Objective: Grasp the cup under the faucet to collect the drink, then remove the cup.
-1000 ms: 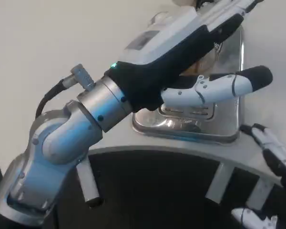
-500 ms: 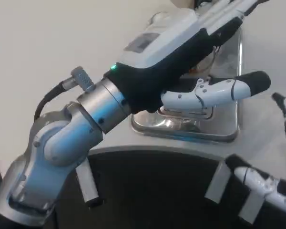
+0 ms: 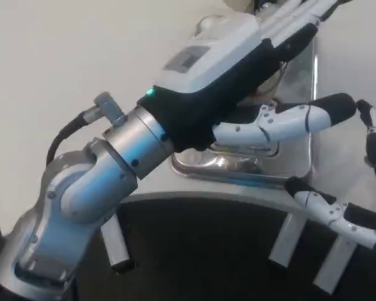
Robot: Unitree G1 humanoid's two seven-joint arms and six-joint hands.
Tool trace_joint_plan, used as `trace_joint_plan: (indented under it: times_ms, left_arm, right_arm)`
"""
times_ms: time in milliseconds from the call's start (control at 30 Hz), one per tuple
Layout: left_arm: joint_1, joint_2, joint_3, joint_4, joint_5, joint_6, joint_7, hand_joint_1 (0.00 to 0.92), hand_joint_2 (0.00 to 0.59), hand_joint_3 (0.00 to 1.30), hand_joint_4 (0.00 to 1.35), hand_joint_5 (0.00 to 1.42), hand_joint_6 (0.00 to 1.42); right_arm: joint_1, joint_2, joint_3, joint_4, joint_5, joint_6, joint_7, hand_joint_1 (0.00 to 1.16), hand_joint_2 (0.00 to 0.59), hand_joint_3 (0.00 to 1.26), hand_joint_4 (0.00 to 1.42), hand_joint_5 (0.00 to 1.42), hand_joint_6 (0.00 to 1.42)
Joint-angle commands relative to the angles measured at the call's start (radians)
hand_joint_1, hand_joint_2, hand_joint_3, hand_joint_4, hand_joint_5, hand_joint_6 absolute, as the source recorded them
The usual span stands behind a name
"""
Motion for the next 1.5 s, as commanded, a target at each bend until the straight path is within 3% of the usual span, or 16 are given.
trace_joint_plan:
  times_ms: [33,267,633,767,1033,1200,1367,1500]
  left_arm:
    - [0.048,0.006,-0.013,0.003,0.024,0.026,-0.027,0.0,0.238,0.0,0.0,0.0,0.0]
    - [0.058,0.0,-0.006,-0.003,0.033,0.031,-0.021,0.0,0.239,0.0,0.0,0.0,0.0]
    - [0.072,-0.006,0.007,0.002,0.024,0.036,-0.007,0.0,0.239,0.0,0.0,0.0,0.0]
    - [0.104,-0.056,0.052,0.022,-0.05,0.058,0.032,0.0,0.242,0.0,0.0,0.0,0.0]
    - [0.189,-0.206,0.173,0.113,-0.271,0.116,0.131,0.0,0.239,0.0,0.0,0.0,0.0]
    - [0.228,-0.272,0.245,0.163,-0.357,0.138,0.186,0.0,0.235,0.0,0.0,0.0,0.0]
    - [0.252,-0.315,0.302,0.182,-0.435,0.174,0.209,0.0,0.231,0.0,0.0,0.0,0.0]
    - [0.252,-0.304,0.318,0.175,-0.428,0.117,0.209,0.0,0.23,0.0,0.0,0.0,0.0]
  right_arm:
    - [-0.04,0.021,0.021,0.052,0.01,0.022,-0.047,0.67,0.237,0.0,0.0,0.0,0.11]
    - [-0.116,0.026,0.046,0.111,0.01,0.045,-0.079,0.67,0.248,0.0,0.0,0.0,0.11]
    - [-0.158,0.019,0.056,0.156,0.022,0.051,-0.102,0.68,0.262,0.0,0.0,0.0,0.11]
    - [-0.174,0.014,0.052,0.171,0.03,0.053,-0.104,0.68,0.278,0.0,0.0,0.0,0.11]
    - [-0.187,0.001,0.057,0.18,0.043,0.056,-0.106,0.69,0.284,0.0,0.0,0.0,0.11]
    - [-0.199,-0.006,0.056,0.194,0.059,0.056,-0.107,0.67,0.278,0.0,0.0,0.0,0.11]
    - [-0.225,-0.012,0.065,0.216,0.074,0.058,-0.107,0.64,0.284,0.0,0.0,0.0,0.11]
    - [-0.234,-0.015,0.075,0.222,0.074,0.062,-0.111,0.65,0.271,0.0,0.0,0.0,0.11]
